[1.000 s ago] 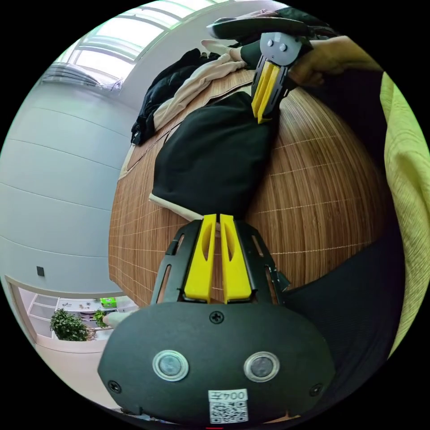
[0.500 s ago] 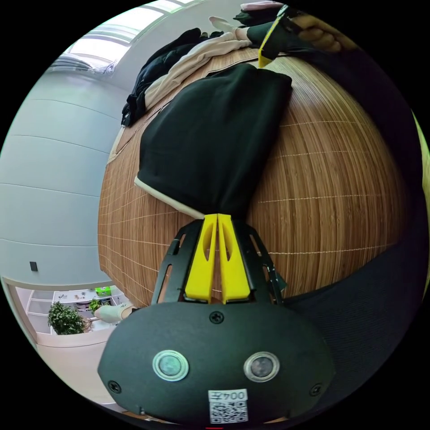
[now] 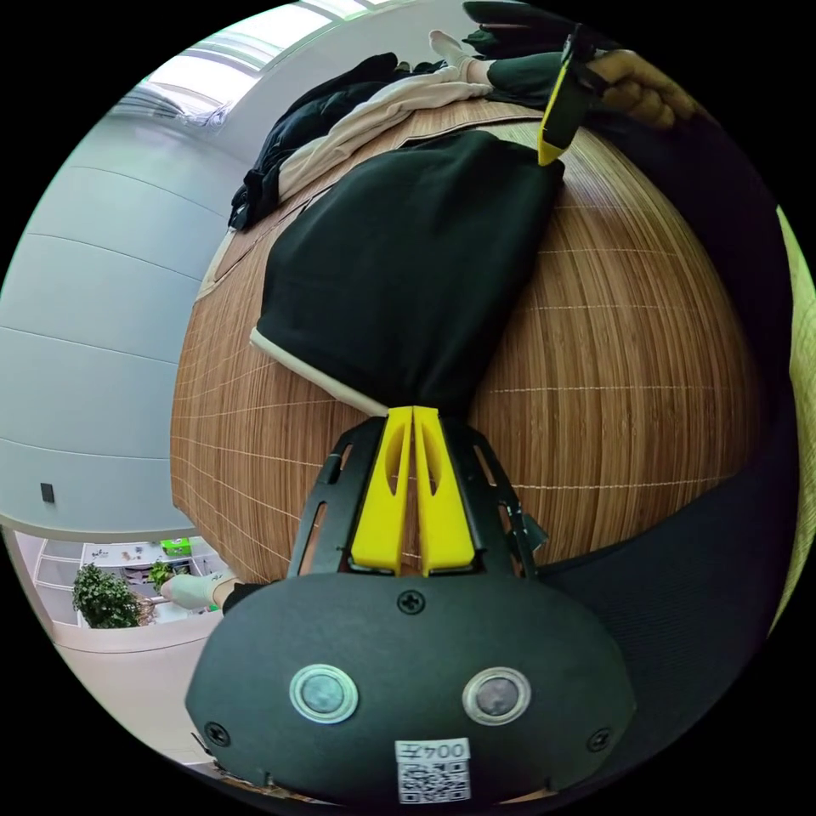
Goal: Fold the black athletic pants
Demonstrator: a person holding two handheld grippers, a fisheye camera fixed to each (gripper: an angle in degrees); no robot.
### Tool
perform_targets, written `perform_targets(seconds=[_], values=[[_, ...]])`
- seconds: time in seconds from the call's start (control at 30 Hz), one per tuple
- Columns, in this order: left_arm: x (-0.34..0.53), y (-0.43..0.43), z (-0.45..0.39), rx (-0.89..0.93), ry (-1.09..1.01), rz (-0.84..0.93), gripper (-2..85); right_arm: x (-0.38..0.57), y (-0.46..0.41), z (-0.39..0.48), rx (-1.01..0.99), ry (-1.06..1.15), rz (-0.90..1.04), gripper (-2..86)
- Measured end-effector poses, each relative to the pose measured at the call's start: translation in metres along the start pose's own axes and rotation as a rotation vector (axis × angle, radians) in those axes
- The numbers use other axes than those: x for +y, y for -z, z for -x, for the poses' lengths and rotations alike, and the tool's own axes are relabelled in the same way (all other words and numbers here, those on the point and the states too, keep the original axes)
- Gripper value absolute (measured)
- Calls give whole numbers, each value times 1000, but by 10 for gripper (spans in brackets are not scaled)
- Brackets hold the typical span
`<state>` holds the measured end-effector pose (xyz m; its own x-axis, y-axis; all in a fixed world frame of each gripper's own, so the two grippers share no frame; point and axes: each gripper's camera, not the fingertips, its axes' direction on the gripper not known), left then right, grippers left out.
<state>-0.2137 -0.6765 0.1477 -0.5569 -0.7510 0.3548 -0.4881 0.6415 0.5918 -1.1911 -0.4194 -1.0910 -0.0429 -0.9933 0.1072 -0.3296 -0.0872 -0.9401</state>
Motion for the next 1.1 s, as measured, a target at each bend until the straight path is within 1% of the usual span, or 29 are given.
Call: perform_targets(seconds=[0.03, 0.13, 0.23, 0.3, 0.37, 0.47, 0.53, 0.6, 0.63, 0.67, 0.73, 0.8, 0.97, 1.03, 1.1], values=[[1, 0, 1, 4, 2, -1, 2, -4, -7, 1, 28, 4, 22, 46], [6, 2, 7, 34, 21, -2, 2, -11, -27, 8, 116, 27, 101, 41], [9, 3, 8, 38, 20, -4, 2, -10, -31, -1, 110, -16, 94, 57], [13, 5, 9, 35, 18, -5, 1, -4, -24, -6, 111, -39, 39, 58], [14, 7, 8, 25, 10, -3, 1, 7, -7, -4, 128, -34, -131, 51], [17, 9, 9, 19, 6, -1, 1, 10, -6, 3, 150, 4, -255, 44], [20, 10, 12, 25, 11, -2, 2, 4, -12, 10, 182, 40, -285, 44], [22, 12, 15, 27, 12, -3, 2, -6, -24, 15, 156, 78, -285, 48], [23, 13, 16, 30, 13, -3, 2, -14, -38, 16, 148, 95, -256, 51], [24, 13, 17, 32, 14, -4, 2, -21, -58, 12, 182, 87, -191, 55], [27, 15, 22, 40, 20, -6, 2, -25, -85, -1, 222, 49, -130, 52], [29, 16, 25, 42, 20, -9, 2, -19, -82, -9, 154, 14, -186, 50], [35, 26, 36, 37, 41, -37, 5, 10, -73, -11, 132, 16, -391, 51], [40, 36, 45, 29, 84, -82, 5, 15, -78, -7, 135, 27, -435, 52], [49, 48, 61, 14, 178, -156, 5, 19, -84, 1, 156, 59, -484, 56]])
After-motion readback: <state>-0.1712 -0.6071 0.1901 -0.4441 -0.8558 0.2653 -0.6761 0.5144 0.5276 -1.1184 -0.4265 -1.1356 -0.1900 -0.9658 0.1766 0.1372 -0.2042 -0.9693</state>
